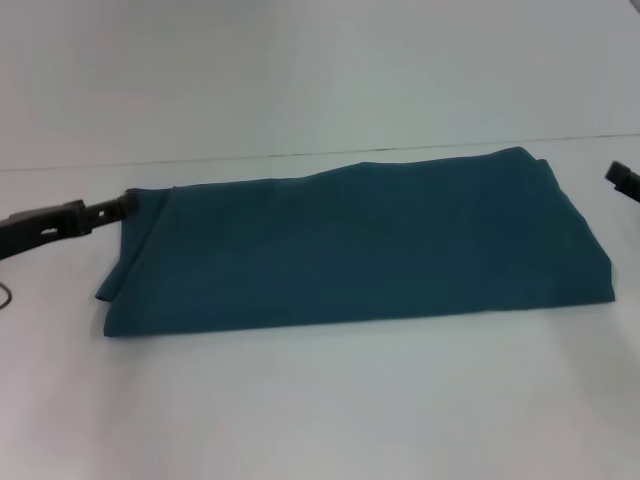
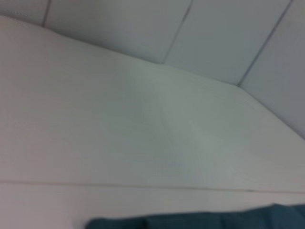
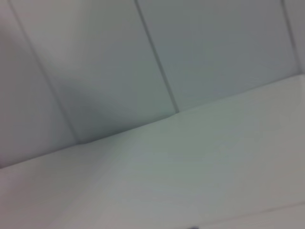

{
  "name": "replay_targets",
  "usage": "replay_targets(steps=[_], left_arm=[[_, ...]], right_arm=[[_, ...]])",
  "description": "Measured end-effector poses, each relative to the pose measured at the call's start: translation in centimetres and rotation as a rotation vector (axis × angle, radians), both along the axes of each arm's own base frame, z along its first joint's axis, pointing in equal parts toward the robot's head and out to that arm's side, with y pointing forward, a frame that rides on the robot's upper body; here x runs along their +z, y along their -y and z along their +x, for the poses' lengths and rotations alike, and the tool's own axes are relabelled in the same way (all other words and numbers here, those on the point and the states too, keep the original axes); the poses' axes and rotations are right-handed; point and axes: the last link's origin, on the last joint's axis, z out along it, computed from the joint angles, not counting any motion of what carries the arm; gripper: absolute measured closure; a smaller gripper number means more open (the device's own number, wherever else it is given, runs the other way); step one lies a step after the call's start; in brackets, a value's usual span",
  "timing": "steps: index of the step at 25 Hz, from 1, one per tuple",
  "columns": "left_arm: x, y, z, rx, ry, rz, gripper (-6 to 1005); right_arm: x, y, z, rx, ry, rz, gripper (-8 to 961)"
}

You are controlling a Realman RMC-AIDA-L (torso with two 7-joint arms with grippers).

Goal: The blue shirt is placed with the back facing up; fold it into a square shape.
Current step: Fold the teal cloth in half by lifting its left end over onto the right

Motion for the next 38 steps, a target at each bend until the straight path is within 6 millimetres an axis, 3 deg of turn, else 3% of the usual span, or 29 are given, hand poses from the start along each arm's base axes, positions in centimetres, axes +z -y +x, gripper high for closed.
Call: replay_targets(steps=[4, 12, 16, 38], left_arm=[[0.4, 1.8, -1.1, 0.003, 0.010, -0.021, 73], [0.7, 4.9, -3.2, 0.034, 0.025, -0.067, 46], [0.6, 5.7, -3.9, 0.048, 0.011, -0.080, 47], [-2.2, 4.8, -3.9, 0.094, -0.098, -0.218, 50]], right_arm=[[1.4, 1.4, 0.0, 0.015, -0.072, -0.080, 13], [4.7, 2.1, -0.3, -0.031, -0.135, -0.274, 14], [5.0, 1.9, -0.6, -0.072, -0.143, -0.367, 14], [5.4, 2.3, -0.7, -0.134, -0.188, -0.444, 15]])
